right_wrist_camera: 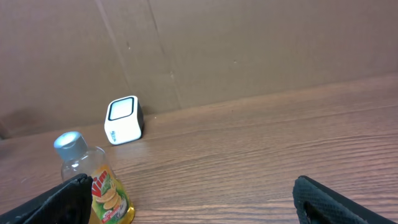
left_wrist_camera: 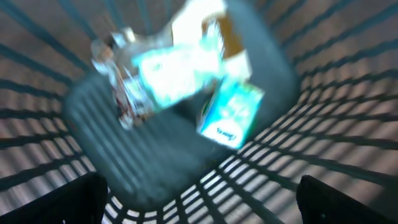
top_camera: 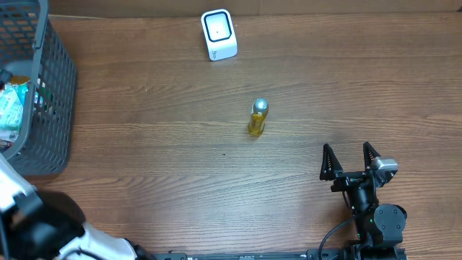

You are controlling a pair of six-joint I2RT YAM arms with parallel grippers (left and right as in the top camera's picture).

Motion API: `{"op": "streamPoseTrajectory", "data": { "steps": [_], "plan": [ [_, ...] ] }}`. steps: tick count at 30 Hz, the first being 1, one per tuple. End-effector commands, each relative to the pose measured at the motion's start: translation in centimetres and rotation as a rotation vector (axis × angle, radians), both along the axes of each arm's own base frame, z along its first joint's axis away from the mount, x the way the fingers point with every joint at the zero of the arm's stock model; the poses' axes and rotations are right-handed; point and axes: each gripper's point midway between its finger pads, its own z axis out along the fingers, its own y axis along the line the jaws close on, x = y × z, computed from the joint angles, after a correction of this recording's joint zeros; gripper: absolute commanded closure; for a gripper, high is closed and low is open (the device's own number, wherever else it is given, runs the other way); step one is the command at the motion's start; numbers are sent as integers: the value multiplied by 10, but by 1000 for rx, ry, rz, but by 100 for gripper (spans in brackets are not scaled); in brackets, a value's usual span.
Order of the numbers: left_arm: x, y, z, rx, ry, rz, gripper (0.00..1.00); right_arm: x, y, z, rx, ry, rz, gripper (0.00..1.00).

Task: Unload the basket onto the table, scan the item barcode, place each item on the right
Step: 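Return the left gripper to the basket and grasp the green tissue pack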

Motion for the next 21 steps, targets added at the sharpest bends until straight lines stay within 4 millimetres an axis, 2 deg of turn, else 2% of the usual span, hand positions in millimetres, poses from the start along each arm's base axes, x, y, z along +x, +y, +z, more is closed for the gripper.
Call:
{"op": "streamPoseTrajectory", "data": {
  "steps": [1, 4, 10, 21],
  "plan": [
    [11, -6, -44, -114, 56, -102, 0, 0, 2, -2, -4, -3, 9, 0],
    [16, -2, -73, -153, 106, -114, 0, 0, 2, -2, -4, -3, 9, 0],
    [28, 2, -103, -175, 136, -145, 0, 0, 2, -2, -4, -3, 9, 0],
    [45, 4, -117, -146, 131, -201, 1, 0, 2, -2, -4, -3, 9, 0]
  ]
}}
